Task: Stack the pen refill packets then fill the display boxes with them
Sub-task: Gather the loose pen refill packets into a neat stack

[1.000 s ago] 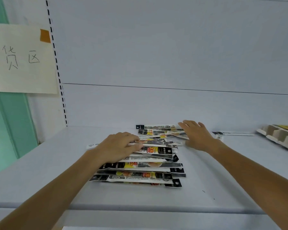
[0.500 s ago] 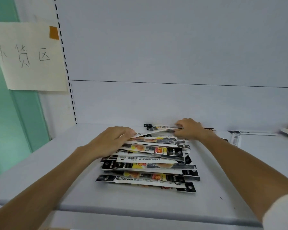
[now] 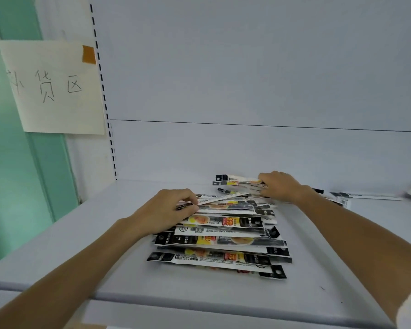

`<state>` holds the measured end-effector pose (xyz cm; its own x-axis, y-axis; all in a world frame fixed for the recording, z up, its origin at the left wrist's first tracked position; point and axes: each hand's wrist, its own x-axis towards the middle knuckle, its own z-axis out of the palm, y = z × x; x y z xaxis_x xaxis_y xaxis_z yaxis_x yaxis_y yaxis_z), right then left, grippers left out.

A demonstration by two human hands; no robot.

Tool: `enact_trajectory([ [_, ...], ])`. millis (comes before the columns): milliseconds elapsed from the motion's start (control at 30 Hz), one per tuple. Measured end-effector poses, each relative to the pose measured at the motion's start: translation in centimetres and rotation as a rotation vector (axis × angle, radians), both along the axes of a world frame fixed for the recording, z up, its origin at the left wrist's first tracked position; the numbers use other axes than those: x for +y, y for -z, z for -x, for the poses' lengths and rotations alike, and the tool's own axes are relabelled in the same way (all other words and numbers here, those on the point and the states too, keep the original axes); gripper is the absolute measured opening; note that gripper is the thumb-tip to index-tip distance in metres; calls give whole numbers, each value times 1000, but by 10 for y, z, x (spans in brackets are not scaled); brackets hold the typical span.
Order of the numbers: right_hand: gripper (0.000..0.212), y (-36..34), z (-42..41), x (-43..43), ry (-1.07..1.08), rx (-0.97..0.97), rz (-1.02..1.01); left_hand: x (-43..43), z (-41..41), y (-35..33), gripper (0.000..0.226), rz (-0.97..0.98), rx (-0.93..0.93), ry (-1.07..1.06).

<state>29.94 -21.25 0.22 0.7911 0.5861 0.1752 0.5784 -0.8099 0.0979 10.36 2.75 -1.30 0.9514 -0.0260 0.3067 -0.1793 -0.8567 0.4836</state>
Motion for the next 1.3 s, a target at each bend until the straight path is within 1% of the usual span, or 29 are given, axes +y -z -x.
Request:
enact_trajectory([
  [33,23,0,0,-3,4,14,-29,0,1,0,12,40,-7,3],
  [67,24,-2,2,-4,8,24,-71,-1,2,0,8,70,-18,7],
  [133,13,-11,10,-3,7,33,-193,-2,1,2,3,76,-43,14],
  [200,9,-23,24,2,-32,49,-296,-4,1,2,3,11,-94,-10],
  [233,9,-30,33,6,-69,54,-310,-5,1,1,11,-45,-166,-45],
  [267,8,-37,43,11,-113,55,-290,-6,1,-1,26,-97,-270,-97],
  [300,8,-44,55,16,-157,46,-238,-8,3,-5,41,-101,-389,-170],
  [333,8,-49,66,22,-191,24,-166,-9,5,-11,48,-45,-498,-251],
  [367,10,-52,76,29,-212,-3,-97,-10,8,-19,49,65,-564,-321],
  [400,10,-55,86,35,-222,-23,-45,-10,10,-24,47,209,-571,-375],
  [433,10,-56,97,41,-229,-23,-16,-10,11,-28,44,345,-525,-405],
  [467,10,-54,105,47,-236,-3,-5,-9,11,-30,44,432,-444,-428],
  [567,16,-41,120,62,-273,164,-64,-5,13,-22,48,485,-192,-447],
  [633,32,-35,126,65,-294,312,-104,0,12,-12,49,554,-86,-468],
  [700,60,-35,130,58,-277,451,-104,9,11,-3,48,655,-83,-499],
  [733,71,-36,131,52,-270,507,-123,12,11,-1,46,674,-101,-514],
  [767,75,-37,130,45,-279,536,-175,15,10,1,44,678,-119,-525],
  [800,74,-40,128,36,-289,536,-264,17,10,0,42,666,-130,-534],
  [867,61,-43,122,16,-258,491,-532,22,9,-4,44,589,-110,-576],
  [933,52,-37,109,-10,-129,442,-791,30,9,-6,51,511,-49,-639],
  [967,53,-29,102,-23,-43,433,-858,34,9,-6,54,488,-1,-662],
  [1033,63,-10,91,-42,103,467,-842,38,10,-3,57,438,85,-660],
  [1100,66,6,84,-46,157,557,-857,32,7,-2,57,397,119,-580],
  [1167,64,11,86,-37,178,619,-939,16,4,-4,55,378,131,-490],
  [1233,61,10,92,-22,167,638,-990,0,-4,-5,54,378,155,-422],
  [1300,58,10,99,-5,134,642,-989,-9,-12,-5,57,437,187,-377],
])
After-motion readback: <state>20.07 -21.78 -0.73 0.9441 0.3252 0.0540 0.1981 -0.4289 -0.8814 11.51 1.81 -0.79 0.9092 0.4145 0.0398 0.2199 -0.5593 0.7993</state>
